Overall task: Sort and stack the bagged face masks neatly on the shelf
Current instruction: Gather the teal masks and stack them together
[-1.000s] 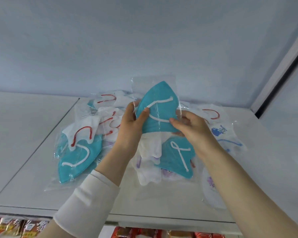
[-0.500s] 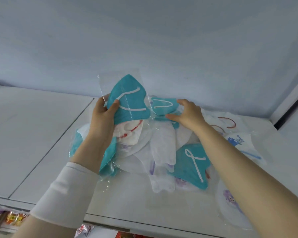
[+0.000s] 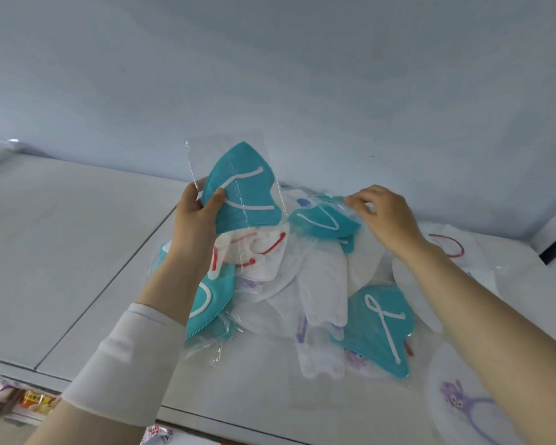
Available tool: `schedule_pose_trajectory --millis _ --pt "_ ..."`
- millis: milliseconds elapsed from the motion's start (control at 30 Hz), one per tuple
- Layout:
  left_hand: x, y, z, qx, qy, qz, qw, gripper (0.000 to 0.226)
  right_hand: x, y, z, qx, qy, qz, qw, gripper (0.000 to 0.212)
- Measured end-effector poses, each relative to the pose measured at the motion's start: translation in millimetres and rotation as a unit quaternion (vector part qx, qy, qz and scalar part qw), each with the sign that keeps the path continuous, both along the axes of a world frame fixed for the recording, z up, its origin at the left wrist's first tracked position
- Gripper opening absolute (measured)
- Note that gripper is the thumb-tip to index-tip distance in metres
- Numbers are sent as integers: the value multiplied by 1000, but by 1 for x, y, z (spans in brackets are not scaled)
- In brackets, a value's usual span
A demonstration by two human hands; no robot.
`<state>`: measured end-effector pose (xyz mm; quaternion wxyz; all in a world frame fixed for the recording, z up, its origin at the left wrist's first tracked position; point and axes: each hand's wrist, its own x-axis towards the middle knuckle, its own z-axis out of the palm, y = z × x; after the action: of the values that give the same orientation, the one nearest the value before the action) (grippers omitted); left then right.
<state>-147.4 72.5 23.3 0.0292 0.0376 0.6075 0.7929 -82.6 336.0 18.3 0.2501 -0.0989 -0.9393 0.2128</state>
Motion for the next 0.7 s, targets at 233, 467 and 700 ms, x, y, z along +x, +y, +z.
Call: schedule_pose_trajectory --millis 233,467,700 --pt "4 18 6 -11 -4 -18 1000 28 9 5 -11 -44 -160 72 984 64" --pt "4 22 6 -18 4 -24 1000 23 26 8 -2 -37 -144 56 987 35" --pt "8 26 4 -27 16 -17 999 30 48 24 59 -152 185 -74 968 17"
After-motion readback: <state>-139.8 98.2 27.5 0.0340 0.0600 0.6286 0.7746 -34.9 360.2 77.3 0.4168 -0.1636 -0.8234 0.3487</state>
